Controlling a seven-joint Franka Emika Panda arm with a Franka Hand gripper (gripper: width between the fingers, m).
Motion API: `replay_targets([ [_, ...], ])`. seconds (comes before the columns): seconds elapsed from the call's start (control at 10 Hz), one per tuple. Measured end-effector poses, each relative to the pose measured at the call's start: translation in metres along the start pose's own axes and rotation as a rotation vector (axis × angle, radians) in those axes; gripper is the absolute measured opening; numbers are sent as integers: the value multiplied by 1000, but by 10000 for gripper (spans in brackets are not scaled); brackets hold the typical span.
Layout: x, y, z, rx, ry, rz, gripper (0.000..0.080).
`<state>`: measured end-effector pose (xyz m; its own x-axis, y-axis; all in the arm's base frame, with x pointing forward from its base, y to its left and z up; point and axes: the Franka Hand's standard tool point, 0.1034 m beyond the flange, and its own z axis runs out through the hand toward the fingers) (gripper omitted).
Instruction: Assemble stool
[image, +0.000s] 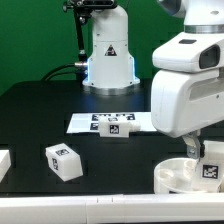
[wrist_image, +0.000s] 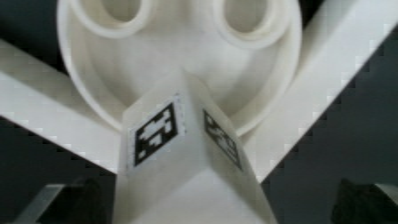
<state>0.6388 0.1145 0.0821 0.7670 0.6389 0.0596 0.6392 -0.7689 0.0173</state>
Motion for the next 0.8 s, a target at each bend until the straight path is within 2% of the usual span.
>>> replay_targets([
  [0.2, 7, 3, 5, -40, -32, -268, 649],
  [0.3, 8, 5, 7, -48, -41, -331, 649],
  [0.4, 7, 6, 7, -48, -41, -328, 564],
  [0.5, 6, 6, 7, -48, -41, -308, 422],
  [0.6, 6, 7, 7, -48, -41, -302, 422],
  [0.7, 6, 7, 7, -49, -40, -267, 334],
  [0.8, 6, 7, 7, -51, -37, -175, 334],
])
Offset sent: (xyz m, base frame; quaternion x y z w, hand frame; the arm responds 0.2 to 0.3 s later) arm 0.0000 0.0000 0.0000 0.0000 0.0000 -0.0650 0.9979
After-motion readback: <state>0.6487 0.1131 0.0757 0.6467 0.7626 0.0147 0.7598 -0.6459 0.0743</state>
